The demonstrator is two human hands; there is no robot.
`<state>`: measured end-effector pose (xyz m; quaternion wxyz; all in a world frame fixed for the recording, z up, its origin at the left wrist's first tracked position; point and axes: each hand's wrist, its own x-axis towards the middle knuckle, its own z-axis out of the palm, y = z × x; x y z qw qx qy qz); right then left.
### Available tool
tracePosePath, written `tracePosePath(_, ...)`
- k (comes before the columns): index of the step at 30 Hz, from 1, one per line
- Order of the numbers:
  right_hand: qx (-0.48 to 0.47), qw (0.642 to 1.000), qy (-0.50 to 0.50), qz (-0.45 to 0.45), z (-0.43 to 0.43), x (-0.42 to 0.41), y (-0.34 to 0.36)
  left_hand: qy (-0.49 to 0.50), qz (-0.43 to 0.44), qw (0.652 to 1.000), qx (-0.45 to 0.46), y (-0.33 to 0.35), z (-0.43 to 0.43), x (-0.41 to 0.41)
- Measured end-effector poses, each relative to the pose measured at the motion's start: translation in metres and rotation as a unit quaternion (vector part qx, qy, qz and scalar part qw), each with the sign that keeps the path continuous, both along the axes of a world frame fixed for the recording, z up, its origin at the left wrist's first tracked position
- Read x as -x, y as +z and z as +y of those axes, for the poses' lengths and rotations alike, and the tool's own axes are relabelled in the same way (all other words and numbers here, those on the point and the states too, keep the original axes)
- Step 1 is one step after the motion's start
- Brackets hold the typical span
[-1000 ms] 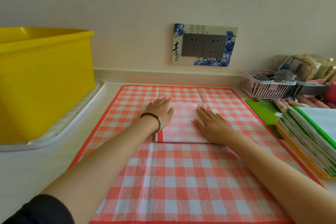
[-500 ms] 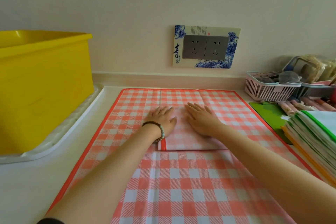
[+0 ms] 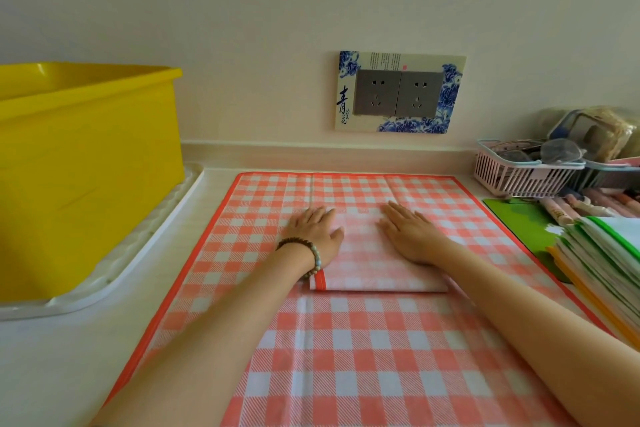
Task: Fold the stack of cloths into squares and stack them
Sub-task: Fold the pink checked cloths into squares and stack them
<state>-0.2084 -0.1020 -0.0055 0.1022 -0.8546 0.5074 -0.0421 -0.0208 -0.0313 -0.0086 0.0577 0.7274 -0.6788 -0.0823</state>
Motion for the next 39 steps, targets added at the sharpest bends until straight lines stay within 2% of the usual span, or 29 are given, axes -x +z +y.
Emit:
tracePosePath(4,-0.01,1.0,-0.013,-0.01,0.005,0.004,0.005,0.006,0.003,1.0,0.008,0.0,0.002,0.002)
tracePosePath(6,-0.02,0.998,-0.018,-0.048,0.009,0.004,0.01,0.007,0.017,1.0,0.005,0.003,0.003,0.002)
tracePosePath(8,-0.052,0.987,-0.039,-0.144,0.012,0.008,0.017,0.009,0.035,0.999,0.001,0.007,0.007,0.001)
tracePosePath(11,-0.096,0.952,-0.069,-0.282,0.016,0.024,0.026,0.017,0.051,0.999,0.004,0.013,0.02,0.004)
tracePosePath(18,-0.135,0.963,-0.102,-0.208,0.028,0.053,0.037,0.017,0.034,0.999,-0.017,0.01,0.058,0.01)
tracePosePath(26,-0.192,0.954,-0.132,-0.188,0.042,0.044,0.044,0.03,-0.008,0.999,-0.009,0.002,0.063,0.013)
tracePosePath(29,-0.226,0.932,-0.179,-0.22,0.041,0.036,0.045,0.034,-0.004,0.999,-0.002,0.001,0.062,0.014)
tracePosePath(31,-0.266,0.893,-0.216,-0.292,0.041,0.031,0.047,0.038,0.008,0.999,0.006,0.001,0.063,0.015)
tracePosePath(33,-0.306,0.852,-0.206,-0.371,0.045,0.025,0.049,0.044,0.022,0.999,0.019,0.0,0.064,0.014)
tracePosePath(36,-0.295,0.839,-0.17,-0.424,0.055,0.018,0.051,0.059,0.063,0.995,0.042,0.002,0.063,0.013)
tracePosePath(37,-0.282,0.835,-0.167,-0.442,0.057,0.019,0.051,0.064,0.097,0.992,0.055,0.004,0.063,0.013)
tracePosePath(39,-0.257,0.825,-0.158,-0.477,0.061,0.023,0.056,0.077,0.243,0.961,0.109,0.012,0.064,0.014)
